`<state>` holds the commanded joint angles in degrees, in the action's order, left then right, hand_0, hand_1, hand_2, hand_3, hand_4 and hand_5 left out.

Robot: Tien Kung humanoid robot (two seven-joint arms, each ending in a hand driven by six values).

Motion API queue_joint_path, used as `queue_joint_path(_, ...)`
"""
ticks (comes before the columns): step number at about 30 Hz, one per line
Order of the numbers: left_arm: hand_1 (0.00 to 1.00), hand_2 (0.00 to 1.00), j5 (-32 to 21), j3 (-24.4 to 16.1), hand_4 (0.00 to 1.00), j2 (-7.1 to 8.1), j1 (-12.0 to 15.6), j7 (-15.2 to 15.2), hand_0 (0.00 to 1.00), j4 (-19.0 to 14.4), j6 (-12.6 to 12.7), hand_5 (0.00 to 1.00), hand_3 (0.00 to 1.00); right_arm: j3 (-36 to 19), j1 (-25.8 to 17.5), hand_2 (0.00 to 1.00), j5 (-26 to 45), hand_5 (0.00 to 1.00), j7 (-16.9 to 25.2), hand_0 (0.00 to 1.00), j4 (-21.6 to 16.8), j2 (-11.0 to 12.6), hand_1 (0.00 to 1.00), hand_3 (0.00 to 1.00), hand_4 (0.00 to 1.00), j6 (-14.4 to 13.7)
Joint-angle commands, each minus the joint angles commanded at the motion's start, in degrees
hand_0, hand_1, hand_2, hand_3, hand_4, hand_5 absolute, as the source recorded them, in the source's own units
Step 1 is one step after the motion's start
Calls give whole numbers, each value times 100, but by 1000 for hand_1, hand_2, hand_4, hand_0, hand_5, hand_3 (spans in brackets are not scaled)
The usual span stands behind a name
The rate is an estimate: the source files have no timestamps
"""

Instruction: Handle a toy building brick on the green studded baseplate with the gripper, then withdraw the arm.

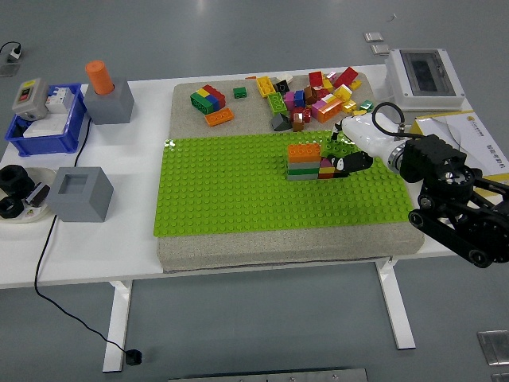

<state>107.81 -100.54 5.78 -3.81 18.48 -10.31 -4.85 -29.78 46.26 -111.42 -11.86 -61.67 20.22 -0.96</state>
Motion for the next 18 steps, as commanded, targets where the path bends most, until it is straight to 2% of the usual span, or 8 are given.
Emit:
queue_joint_path(10,826,800,5,-9,582,7,-15,-17,809,0,-5,377,550,57,36,815,-10,382,62,817,200,-66,815,518,609,-19)
queue_joint_path(18,826,800,18,-24,582,10,-16,-22,808,0,-7,380,550,69,60,814,-65,381,74,817,184,12,814,517,610,-12)
